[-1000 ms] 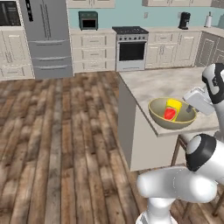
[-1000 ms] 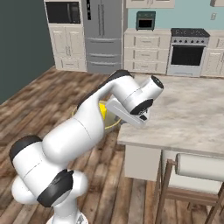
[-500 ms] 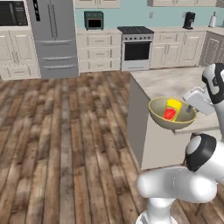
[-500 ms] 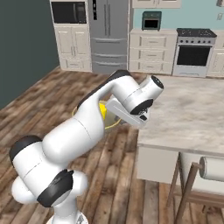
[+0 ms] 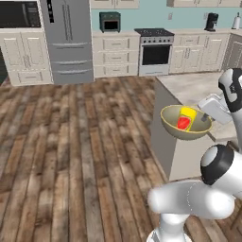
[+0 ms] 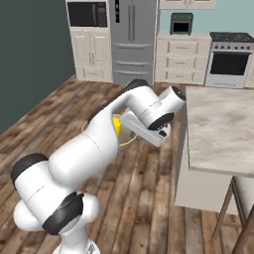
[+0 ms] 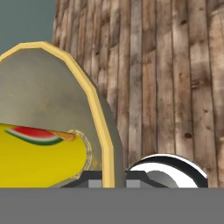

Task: Place the cup inside the bowl on the dining table and move the bowl to any counter.

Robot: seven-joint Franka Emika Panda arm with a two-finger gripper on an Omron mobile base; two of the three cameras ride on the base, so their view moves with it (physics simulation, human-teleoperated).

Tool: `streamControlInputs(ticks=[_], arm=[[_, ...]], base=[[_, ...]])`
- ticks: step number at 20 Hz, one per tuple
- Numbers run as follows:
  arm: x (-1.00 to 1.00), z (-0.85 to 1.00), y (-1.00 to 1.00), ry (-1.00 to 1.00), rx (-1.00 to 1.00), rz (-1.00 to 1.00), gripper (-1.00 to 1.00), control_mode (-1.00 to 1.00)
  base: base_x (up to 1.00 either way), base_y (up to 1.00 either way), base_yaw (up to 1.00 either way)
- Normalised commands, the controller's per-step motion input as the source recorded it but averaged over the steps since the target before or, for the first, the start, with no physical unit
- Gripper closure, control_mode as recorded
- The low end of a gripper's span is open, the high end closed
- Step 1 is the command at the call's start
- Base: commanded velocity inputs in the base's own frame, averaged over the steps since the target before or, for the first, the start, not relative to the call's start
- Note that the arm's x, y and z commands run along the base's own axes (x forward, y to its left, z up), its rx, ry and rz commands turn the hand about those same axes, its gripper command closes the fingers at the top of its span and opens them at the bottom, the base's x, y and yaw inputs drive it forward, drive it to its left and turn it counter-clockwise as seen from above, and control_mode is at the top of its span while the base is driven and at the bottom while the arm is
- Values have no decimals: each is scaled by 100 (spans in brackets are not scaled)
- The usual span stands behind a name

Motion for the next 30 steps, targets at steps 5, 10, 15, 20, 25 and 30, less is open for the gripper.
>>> streamControlInputs(ticks=[5,10,15,20,25,30], arm=[[0,0,0,0,0,0,100,100],[0,0,0,0,0,0,100,100],[0,0,0,0,0,0,100,100],[0,0,0,0,0,0,100,100],[0,0,0,0,0,0,100,100],[0,0,0,0,0,0,100,100]], base=[[0,72,0],[0,68,0],[0,70,0],[1,71,0],[10,72,0],[38,61,0]])
